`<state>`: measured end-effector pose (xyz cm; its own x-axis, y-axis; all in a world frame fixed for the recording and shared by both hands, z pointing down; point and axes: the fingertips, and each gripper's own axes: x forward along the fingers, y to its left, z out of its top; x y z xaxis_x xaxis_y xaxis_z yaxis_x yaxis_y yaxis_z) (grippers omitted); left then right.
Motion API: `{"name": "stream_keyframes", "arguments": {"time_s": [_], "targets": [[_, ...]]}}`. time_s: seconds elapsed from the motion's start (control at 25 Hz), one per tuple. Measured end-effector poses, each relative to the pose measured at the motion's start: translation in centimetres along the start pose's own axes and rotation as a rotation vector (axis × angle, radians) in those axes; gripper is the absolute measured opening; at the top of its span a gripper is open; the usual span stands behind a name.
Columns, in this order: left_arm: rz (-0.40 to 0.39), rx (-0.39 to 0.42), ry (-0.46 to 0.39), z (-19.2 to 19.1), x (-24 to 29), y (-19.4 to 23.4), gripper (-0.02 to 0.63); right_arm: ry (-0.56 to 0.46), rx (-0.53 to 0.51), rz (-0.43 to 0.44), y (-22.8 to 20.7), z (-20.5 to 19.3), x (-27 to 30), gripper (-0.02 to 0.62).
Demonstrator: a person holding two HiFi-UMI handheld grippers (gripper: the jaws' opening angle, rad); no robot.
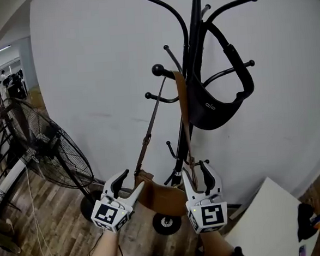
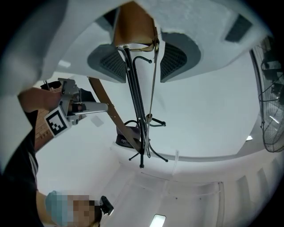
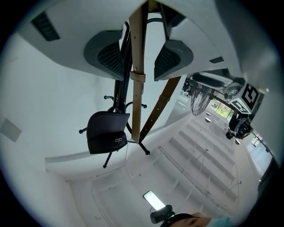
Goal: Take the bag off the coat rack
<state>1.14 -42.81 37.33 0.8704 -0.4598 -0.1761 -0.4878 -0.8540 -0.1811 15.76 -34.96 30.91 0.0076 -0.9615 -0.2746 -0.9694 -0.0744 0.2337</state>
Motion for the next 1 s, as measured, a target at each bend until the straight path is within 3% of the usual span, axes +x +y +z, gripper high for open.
{"name": "stream_keyframes", "arguments": {"time_s": [0.28,0.68,0.8,0.92,1.0], "targets": [[-0.078,0.016,-0.011,-0.1,4.0,1.3,0.238,0.074,-0.03,-0.085,-0.9,-2.1,0.6,0.176],[-0.161,0.028,-0.054,1.0,7.8,1.4,0.231,0.102,-0.065,-0.158,-1.4,-2.0,0.5,0.076],[-0.162,0.037,-0.083,1.4,7.9,1.5,0.165,0.105,-0.072,-0.158,-1.4,-2.2,0.4,0.044],[-0.143,0.043,-0.102,1.5,7.6,1.6,0.02,0.102,-0.074,-0.155,-1.4,-2.4,0.2,0.032],[-0.14,0.042,-0.095,1.3,7.5,1.5,0.017,0.1,-0.076,-0.151,-1.5,-2.5,0.0,0.029]]}}
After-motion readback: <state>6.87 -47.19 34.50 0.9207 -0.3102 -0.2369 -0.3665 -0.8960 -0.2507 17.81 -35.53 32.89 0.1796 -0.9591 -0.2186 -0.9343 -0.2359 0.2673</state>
